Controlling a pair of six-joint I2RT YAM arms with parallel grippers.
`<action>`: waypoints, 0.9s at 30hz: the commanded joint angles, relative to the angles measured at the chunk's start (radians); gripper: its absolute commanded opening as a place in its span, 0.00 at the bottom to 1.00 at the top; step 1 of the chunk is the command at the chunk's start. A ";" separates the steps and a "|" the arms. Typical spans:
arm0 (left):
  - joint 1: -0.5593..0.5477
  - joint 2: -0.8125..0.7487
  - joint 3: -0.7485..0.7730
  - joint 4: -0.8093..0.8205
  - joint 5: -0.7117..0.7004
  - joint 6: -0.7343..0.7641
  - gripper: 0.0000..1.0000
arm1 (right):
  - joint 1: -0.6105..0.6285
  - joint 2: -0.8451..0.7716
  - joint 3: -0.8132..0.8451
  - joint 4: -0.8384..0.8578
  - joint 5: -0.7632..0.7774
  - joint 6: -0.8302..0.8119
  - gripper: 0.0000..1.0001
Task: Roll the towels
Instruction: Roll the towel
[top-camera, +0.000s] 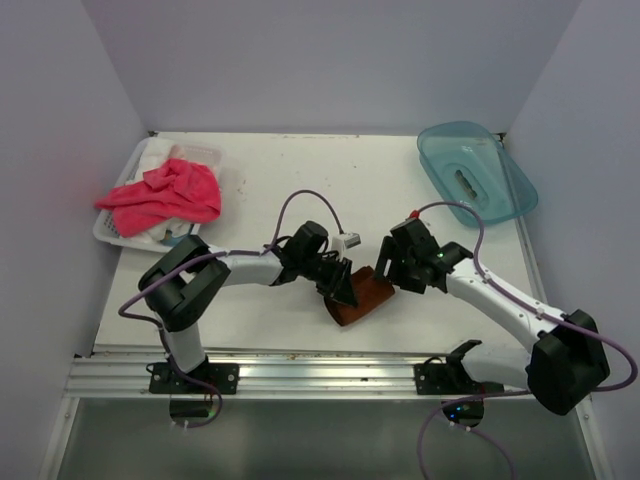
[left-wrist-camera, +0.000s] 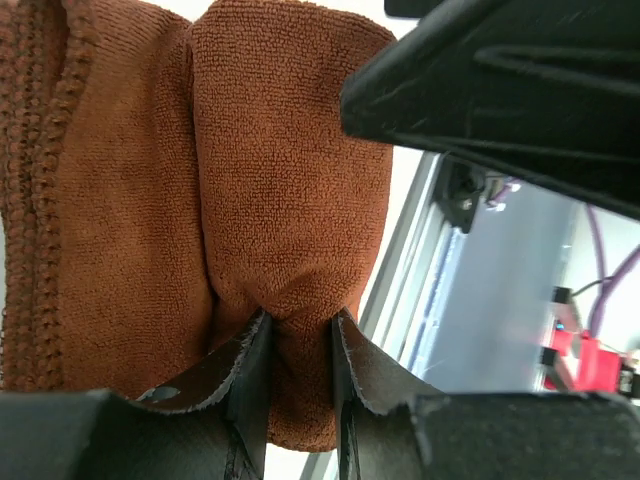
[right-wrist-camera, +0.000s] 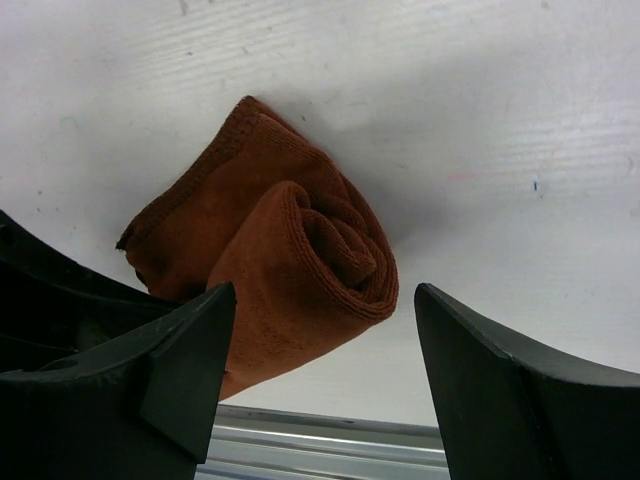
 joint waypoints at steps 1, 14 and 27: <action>0.003 0.018 -0.021 0.103 0.075 -0.092 0.13 | -0.001 -0.063 -0.060 0.030 0.002 0.107 0.77; 0.003 0.058 -0.080 0.276 0.066 -0.257 0.13 | 0.005 -0.053 -0.215 0.234 -0.102 0.271 0.79; 0.006 0.058 -0.081 0.287 0.050 -0.267 0.20 | 0.050 0.073 -0.186 0.309 -0.035 0.313 0.44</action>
